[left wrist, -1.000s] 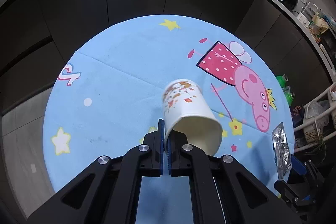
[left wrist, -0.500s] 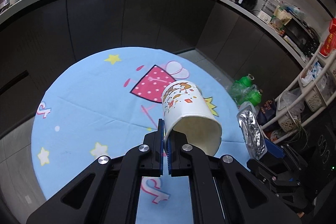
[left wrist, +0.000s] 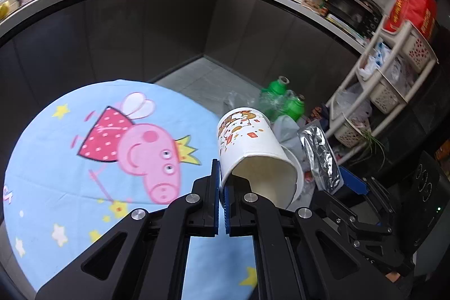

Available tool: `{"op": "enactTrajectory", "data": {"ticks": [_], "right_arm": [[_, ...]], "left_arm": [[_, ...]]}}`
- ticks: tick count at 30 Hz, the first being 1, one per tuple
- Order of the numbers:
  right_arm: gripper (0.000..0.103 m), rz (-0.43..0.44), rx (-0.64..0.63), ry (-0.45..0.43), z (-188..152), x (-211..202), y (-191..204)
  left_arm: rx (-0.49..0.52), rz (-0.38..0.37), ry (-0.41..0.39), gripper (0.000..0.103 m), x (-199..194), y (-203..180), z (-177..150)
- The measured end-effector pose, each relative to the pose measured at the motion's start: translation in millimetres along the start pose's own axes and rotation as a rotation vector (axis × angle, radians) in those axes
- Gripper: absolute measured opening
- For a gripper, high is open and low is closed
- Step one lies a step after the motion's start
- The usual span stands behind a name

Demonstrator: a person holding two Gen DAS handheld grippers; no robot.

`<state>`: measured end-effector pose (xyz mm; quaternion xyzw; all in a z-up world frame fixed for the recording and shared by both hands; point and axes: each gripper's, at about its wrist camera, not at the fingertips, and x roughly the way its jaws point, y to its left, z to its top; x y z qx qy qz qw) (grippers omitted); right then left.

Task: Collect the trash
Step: 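Carry the foil tray with the right tool while the left tool carries the paper cup over the bucket, then open the right tool while the left tool opens, dropping tray and cup into the bucket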

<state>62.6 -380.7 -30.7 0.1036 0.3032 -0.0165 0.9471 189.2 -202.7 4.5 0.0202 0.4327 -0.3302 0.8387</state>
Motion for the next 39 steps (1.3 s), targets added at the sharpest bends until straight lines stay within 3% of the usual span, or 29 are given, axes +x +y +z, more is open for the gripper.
{"op": "enactTrajectory", "data": {"ticks": [9, 17, 28, 36, 38, 39], "right_arm": [[0.067, -0.083, 0.103, 0.012, -19, 0, -65], [0.068, -0.12, 0.192, 0.075, -44, 27, -106], [0.068, -0.17, 0.241, 0.173, -72, 72, -144], [0.068, -0.163, 0.258, 0.212, -82, 100, -162], [0.068, -0.142, 0.249, 0.213, -84, 106, -163], [0.07, -0.134, 0.24, 0.218, -84, 110, -163]], "left_arm": [[0.096, -0.061, 0.075, 0.002, 55, -58, 16], [0.163, -0.073, 0.162, 0.002, 112, -96, 22], [0.227, -0.03, 0.284, 0.002, 192, -118, 17], [0.258, -0.017, 0.344, 0.003, 225, -122, 14], [0.276, -0.019, 0.344, 0.004, 228, -125, 13], [0.291, -0.017, 0.337, 0.013, 229, -128, 13]]}}
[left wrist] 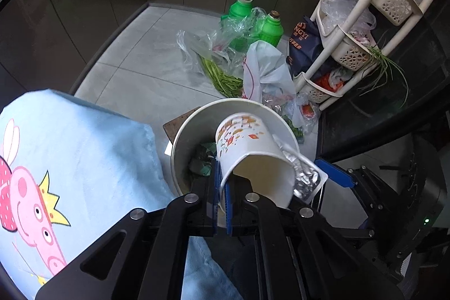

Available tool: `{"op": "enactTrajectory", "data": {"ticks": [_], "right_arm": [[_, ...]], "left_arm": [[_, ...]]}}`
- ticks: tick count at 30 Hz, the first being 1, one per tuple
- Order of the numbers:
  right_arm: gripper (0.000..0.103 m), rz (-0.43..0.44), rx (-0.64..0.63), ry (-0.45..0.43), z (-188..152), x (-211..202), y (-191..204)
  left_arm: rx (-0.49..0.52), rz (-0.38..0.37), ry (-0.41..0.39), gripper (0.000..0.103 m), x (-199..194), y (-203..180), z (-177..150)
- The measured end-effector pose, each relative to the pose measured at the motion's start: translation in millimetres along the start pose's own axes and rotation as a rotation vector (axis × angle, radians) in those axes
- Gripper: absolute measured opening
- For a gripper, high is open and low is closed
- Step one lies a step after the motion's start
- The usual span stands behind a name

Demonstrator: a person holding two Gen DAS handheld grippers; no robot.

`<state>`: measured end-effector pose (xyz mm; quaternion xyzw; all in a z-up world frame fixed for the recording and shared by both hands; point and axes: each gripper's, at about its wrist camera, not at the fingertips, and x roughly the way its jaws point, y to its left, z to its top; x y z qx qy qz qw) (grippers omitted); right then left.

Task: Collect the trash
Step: 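Open the right tool while the left tool opens, dropping tray and cup into the bucket, then move both open tools back over the table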

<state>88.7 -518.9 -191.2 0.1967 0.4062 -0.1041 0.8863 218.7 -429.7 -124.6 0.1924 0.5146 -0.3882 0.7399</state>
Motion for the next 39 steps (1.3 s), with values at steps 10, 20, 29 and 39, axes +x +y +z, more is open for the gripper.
{"op": "enactTrajectory", "data": {"ticks": [10, 20, 29, 39], "right_arm": [[0.099, -0.006, -0.091, 0.014, -9, -1, 7], [0.099, -0.014, -0.077, -0.012, -5, -24, 15], [0.099, -0.03, -0.108, -0.093, 6, -84, 44], [0.1, -0.043, -0.164, -0.177, 12, -165, 100]], "left_arm": [[-0.041, 0.043, -0.156, 0.094, -28, 0, 0], [-0.118, 0.065, -0.211, 0.094, -67, 9, -15], [-0.169, 0.149, -0.308, 0.094, -139, 12, -52], [-0.314, 0.284, -0.344, 0.094, -212, 37, -133]]}}
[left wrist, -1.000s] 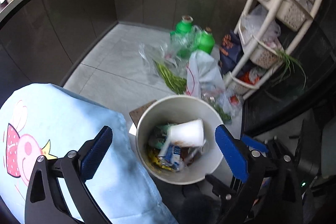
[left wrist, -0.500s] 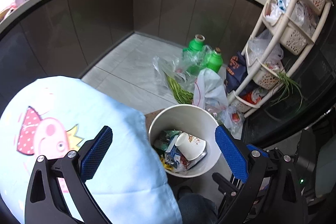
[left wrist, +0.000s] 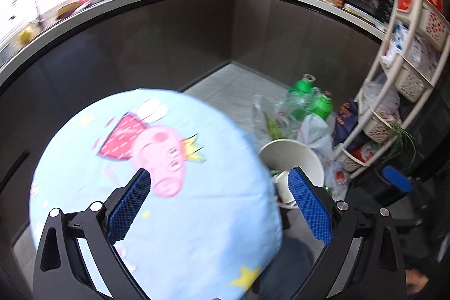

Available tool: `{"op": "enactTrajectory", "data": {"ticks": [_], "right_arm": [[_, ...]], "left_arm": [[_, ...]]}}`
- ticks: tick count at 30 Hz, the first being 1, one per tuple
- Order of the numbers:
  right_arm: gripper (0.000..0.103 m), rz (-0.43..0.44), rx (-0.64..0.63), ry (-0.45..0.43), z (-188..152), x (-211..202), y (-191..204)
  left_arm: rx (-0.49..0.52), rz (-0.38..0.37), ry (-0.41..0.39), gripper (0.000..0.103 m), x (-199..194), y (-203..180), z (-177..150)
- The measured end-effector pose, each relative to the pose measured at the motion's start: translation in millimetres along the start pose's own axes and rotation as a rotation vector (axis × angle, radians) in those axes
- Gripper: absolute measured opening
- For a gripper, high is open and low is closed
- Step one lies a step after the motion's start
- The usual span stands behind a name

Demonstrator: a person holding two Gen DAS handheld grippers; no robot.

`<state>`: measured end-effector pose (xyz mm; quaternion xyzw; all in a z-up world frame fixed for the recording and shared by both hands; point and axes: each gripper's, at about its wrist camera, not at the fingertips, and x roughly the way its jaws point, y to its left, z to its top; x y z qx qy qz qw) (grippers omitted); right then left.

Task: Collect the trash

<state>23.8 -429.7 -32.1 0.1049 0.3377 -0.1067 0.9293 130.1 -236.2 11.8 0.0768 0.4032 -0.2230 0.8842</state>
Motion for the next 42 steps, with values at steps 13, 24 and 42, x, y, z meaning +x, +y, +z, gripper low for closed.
{"op": "enactTrajectory", "data": {"ticks": [13, 24, 42], "right_arm": [[0.1, -0.093, -0.015, 0.065, -8, -42, 108], [0.1, -0.106, -0.127, 0.091, -25, -40, 152], [0.1, -0.109, -0.129, 0.103, -24, -35, 150]], "left_arm": [[-0.099, 0.163, 0.03, 0.094, -51, 76, -74], [-0.141, 0.205, 0.048, 0.094, -62, 101, -102], [-0.152, 0.228, 0.061, 0.094, -59, 107, -103]]}}
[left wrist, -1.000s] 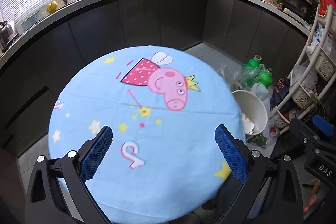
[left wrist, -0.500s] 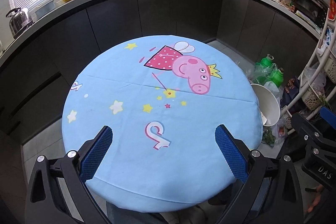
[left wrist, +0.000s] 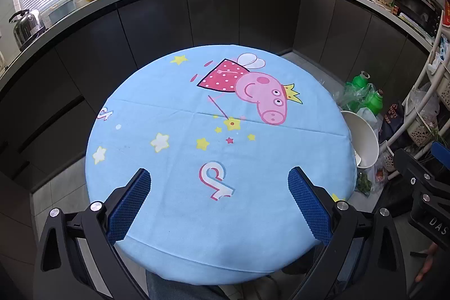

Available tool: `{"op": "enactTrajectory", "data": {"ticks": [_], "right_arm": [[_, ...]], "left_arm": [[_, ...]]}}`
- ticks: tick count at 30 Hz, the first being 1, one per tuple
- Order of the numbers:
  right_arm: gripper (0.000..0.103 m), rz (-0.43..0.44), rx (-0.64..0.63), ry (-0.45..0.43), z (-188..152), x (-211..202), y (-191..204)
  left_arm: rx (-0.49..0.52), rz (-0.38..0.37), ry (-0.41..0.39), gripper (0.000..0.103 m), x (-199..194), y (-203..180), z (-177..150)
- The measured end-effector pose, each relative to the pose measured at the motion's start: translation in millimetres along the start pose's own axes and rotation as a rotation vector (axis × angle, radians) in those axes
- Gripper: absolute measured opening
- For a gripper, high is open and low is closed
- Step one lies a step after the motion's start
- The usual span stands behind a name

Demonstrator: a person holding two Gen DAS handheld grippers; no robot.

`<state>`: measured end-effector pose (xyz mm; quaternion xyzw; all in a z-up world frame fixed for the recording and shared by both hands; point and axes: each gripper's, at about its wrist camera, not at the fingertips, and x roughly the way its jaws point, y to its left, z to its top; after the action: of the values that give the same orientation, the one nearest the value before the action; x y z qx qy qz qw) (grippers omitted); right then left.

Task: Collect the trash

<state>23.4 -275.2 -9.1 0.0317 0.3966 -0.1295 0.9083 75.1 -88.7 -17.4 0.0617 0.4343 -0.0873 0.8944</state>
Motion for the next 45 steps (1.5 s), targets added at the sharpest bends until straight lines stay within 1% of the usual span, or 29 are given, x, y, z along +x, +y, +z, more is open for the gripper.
{"op": "enactTrajectory", "data": {"ticks": [45], "right_arm": [[0.1, 0.001, 0.007, 0.003, -2.5, 1.6, -3.3]], "left_arm": [[0.004, 0.0, -0.006, 0.094, -3.9, -1.7, -0.2]]}}
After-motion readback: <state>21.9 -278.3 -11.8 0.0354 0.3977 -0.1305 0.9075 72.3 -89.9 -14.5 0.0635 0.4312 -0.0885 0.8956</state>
